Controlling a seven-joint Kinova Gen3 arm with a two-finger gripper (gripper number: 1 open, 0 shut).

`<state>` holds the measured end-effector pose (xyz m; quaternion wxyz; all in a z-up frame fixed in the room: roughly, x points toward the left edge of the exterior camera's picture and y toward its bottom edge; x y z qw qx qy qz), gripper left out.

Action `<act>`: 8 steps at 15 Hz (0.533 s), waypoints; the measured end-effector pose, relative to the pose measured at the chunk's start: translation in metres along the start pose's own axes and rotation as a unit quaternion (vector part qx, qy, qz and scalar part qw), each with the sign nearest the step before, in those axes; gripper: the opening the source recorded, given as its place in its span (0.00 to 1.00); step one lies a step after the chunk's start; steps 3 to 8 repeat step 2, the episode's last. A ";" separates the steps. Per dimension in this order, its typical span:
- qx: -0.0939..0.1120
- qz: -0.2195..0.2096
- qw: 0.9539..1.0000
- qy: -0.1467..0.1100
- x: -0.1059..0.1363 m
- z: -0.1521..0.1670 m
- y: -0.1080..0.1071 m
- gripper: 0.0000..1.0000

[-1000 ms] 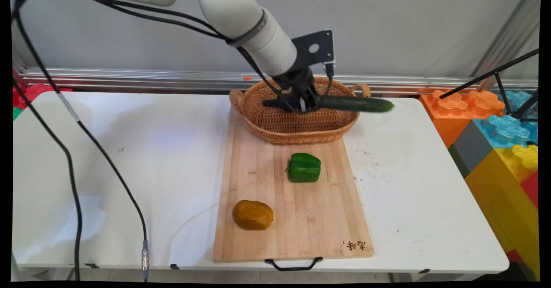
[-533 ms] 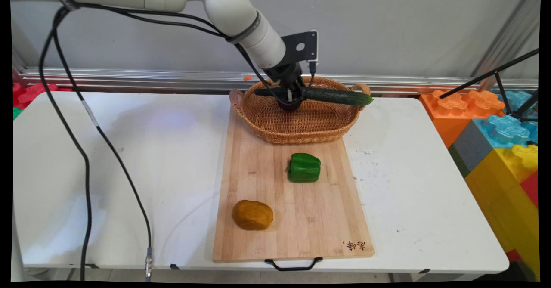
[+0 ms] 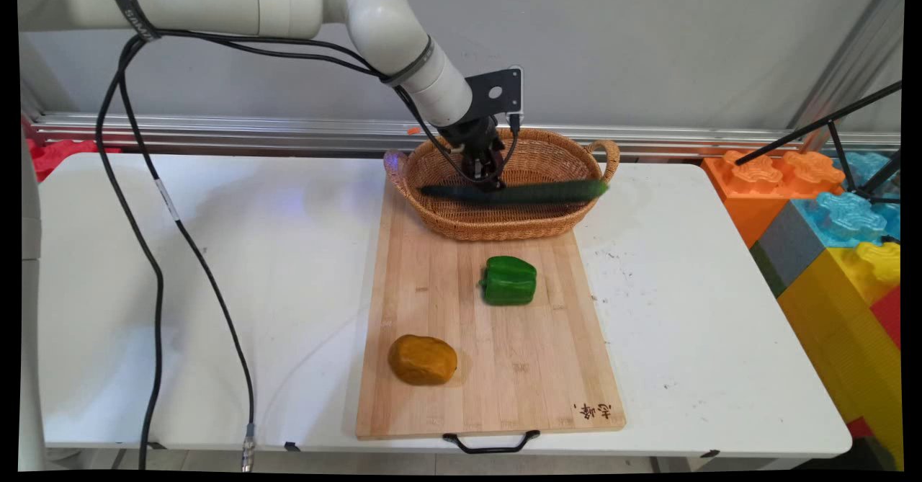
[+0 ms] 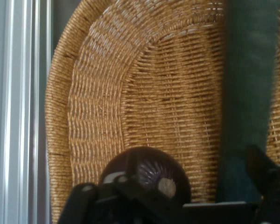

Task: Place the picked object in the vegetable basket

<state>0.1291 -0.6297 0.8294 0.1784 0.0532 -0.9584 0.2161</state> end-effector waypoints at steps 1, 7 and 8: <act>0.000 -0.007 1.000 0.000 0.000 0.000 0.001 1.00; 0.001 -0.015 1.000 -0.001 0.001 0.000 0.004 1.00; 0.001 -0.015 1.000 -0.001 0.001 0.000 0.004 1.00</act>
